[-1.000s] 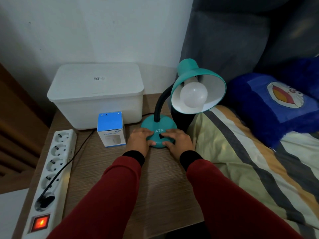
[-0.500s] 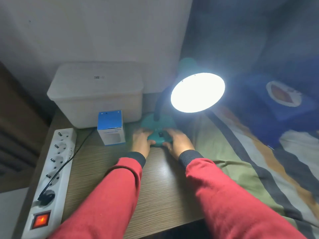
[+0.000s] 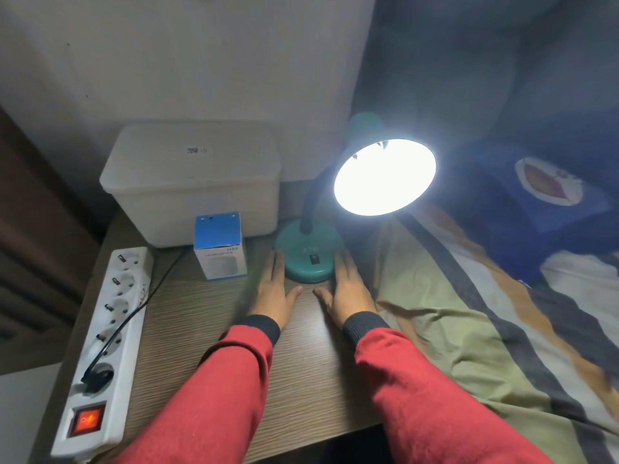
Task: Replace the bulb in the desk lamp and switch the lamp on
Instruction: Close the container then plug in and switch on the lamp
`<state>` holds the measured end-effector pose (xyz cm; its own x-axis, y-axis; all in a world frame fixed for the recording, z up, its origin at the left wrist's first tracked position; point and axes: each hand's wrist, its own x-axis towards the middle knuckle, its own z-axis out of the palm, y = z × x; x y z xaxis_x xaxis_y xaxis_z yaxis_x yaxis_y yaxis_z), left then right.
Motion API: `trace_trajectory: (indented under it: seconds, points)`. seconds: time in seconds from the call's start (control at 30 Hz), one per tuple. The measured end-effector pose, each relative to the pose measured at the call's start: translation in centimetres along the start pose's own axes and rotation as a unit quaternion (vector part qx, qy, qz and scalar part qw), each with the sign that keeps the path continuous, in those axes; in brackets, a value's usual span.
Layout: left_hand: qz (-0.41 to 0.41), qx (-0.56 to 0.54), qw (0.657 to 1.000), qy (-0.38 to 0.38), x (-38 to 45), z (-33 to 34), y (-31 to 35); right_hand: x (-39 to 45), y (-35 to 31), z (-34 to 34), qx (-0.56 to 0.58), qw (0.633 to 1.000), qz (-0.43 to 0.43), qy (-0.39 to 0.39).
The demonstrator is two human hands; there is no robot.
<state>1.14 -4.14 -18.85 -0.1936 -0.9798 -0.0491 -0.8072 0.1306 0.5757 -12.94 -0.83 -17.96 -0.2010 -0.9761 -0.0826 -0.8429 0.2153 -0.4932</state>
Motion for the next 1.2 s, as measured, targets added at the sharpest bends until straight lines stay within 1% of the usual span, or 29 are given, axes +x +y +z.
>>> trace_trajectory:
  seconds: [0.13,0.6,0.87,1.03,1.2]
  points:
    - [0.006,-0.007,1.0,0.004,-0.02,0.0,-0.01,-0.09,-0.17,-0.25,-0.033,0.999,-0.005,-0.004]
    - [0.009,-0.046,0.999,0.0,0.02,0.12,0.02,-0.01,-0.14,-0.42,-0.025,1.0,0.001,-0.006]
    - [0.01,-0.044,0.999,-0.004,0.04,0.17,-0.1,-0.27,-0.08,-0.35,-0.008,0.999,-0.043,0.007]
    - [0.013,-0.045,0.999,-0.002,0.15,0.28,-0.13,0.02,-0.22,-0.28,-0.033,0.998,-0.045,0.005]
    - [0.026,-0.016,1.0,-0.002,-0.11,0.35,-0.58,0.38,-0.57,-0.51,-0.085,0.996,-0.015,-0.015]
